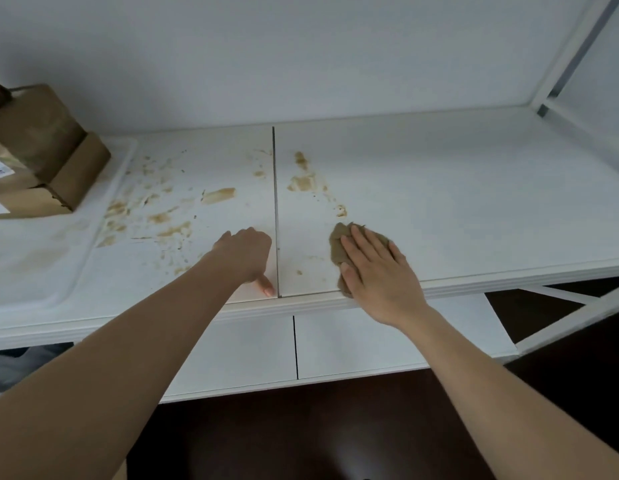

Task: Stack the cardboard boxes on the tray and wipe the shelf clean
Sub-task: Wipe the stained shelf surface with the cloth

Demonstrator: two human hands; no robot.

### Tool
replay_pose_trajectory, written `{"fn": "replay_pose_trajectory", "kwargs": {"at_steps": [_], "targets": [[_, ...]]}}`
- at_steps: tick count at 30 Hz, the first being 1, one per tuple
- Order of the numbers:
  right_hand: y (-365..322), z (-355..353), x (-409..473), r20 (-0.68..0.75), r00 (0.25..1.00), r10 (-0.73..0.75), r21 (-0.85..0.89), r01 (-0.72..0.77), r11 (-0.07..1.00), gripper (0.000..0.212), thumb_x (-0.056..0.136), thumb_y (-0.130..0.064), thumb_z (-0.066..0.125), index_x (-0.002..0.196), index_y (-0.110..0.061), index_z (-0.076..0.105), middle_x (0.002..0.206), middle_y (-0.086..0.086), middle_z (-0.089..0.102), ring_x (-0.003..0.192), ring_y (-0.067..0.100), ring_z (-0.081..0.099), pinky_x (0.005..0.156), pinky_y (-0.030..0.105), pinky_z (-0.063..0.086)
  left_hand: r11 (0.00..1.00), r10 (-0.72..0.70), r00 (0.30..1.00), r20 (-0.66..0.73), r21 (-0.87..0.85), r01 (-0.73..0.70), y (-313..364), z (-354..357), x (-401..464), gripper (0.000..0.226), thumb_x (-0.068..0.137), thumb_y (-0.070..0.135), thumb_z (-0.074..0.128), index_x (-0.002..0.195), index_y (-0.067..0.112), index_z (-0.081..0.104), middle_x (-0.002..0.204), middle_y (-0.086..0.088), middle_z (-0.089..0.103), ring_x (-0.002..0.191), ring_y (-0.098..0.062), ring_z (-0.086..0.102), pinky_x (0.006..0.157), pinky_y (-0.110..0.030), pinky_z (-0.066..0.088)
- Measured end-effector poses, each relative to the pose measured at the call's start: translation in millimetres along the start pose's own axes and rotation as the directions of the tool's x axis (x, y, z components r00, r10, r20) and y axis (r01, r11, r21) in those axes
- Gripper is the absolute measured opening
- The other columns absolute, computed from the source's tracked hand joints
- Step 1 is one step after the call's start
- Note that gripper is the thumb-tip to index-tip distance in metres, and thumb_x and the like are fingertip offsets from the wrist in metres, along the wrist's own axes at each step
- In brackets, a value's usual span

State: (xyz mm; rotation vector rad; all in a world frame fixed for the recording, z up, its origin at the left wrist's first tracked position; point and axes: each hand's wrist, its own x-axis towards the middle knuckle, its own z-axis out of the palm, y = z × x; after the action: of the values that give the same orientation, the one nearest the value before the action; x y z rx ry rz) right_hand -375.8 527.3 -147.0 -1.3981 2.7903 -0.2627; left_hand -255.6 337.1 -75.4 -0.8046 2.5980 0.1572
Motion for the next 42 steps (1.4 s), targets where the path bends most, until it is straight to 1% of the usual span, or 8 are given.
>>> {"fn": "replay_pose_trajectory", "kwargs": {"at_steps": [2,7,12,17,23,32,38,42], "targets": [[25.9,-5.4,0.7,-0.017,0.993,0.114,-0.007,-0.114,0.993,0.08,0.084,-0.053,-0.008,0.155,-0.024,0.016,0.163,-0.006,0.004,0.149,0.01,0.0,0.119,0.034,-0.002,0.999,0.023,1.0,0.018,-0.047,-0.022,-5.2,1.4,1.8,0.068,0.061,0.046,0.084,0.104,0.006,0.05,0.1,-0.005,0.047,0.095,-0.025,0.054,0.077,-0.032,0.041],[15.1,-2.5,1.2,-0.042,0.95,0.31,-0.029,-0.311,0.95,0.076,0.089,-0.049,-0.003,0.155,-0.016,0.016,0.163,0.005,0.005,0.15,0.019,0.0,0.121,0.041,-0.001,0.998,0.054,0.998,0.027,0.007,-0.054,-6.6,-1.2,4.4,0.064,0.058,0.048,0.085,0.091,0.011,0.045,0.09,-0.002,0.049,0.091,-0.023,0.055,0.077,-0.031,0.046],[-37.7,9.0,-4.9,-0.037,0.992,0.122,0.012,-0.121,0.993,0.078,0.087,-0.05,-0.007,0.155,-0.018,0.014,0.163,0.002,0.002,0.15,0.018,-0.003,0.121,0.041,-0.002,0.998,0.031,0.998,0.054,0.055,-0.034,6.4,-12.2,3.7,0.064,0.056,0.046,0.087,0.089,0.01,0.046,0.086,0.0,0.049,0.09,-0.023,0.055,0.072,-0.028,0.043],[0.0,0.3,-8.2,-0.038,0.999,0.002,-0.028,-0.003,1.0,0.078,0.086,-0.052,-0.006,0.154,-0.023,0.019,0.162,-0.008,0.006,0.149,0.007,0.001,0.12,0.031,-0.002,0.998,0.04,0.999,0.028,0.043,-0.041,-0.4,-8.7,3.4,0.064,0.058,0.05,0.085,0.088,0.011,0.044,0.085,0.0,0.047,0.088,-0.022,0.053,0.075,-0.028,0.044],[21.6,-4.0,-2.9,-0.055,0.956,0.288,-0.034,-0.29,0.956,0.087,0.08,-0.052,-0.011,0.155,-0.017,0.016,0.163,0.002,0.006,0.15,0.017,0.001,0.121,0.037,-0.002,0.996,0.053,0.998,0.039,0.066,-0.056,-9.3,-6.5,11.9,0.077,0.053,0.055,0.085,0.106,0.009,0.053,0.107,-0.003,0.058,0.103,-0.024,0.057,0.089,-0.033,0.049],[-24.7,9.4,-16.4,-0.076,0.994,-0.082,-0.046,0.079,0.996,0.064,0.098,-0.045,0.011,0.15,-0.012,0.032,0.159,0.002,0.022,0.148,0.015,0.015,0.118,0.037,0.008,0.994,0.039,0.999,0.027,0.098,-0.042,-16.0,-6.4,20.3,0.09,0.056,0.046,0.087,0.13,0.01,0.05,0.128,-0.004,0.056,0.119,-0.025,0.052,0.1,-0.037,0.044],[4.7,2.4,-2.9,-0.063,0.978,0.197,-0.045,-0.2,0.979,0.08,0.086,-0.05,-0.008,0.154,-0.017,0.018,0.163,0.0,0.007,0.15,0.013,0.003,0.122,0.036,0.001,0.992,0.121,0.993,-0.008,0.043,-0.121,-30.9,0.7,10.1,0.094,0.07,0.047,0.078,0.145,0.013,0.033,0.147,-0.006,0.039,0.136,-0.024,0.035,0.11,-0.033,0.03],[-47.6,5.7,4.7,-0.035,0.99,0.135,-0.002,-0.135,0.991,0.083,0.083,-0.05,-0.01,0.155,-0.015,0.013,0.163,0.003,0.003,0.15,0.018,-0.001,0.122,0.04,-0.001,0.99,0.139,0.99,-0.016,0.039,-0.138,-31.1,-1.1,7.6,0.095,0.071,0.046,0.078,0.146,0.012,0.031,0.149,-0.006,0.037,0.138,-0.023,0.032,0.111,-0.031,0.027]]}}
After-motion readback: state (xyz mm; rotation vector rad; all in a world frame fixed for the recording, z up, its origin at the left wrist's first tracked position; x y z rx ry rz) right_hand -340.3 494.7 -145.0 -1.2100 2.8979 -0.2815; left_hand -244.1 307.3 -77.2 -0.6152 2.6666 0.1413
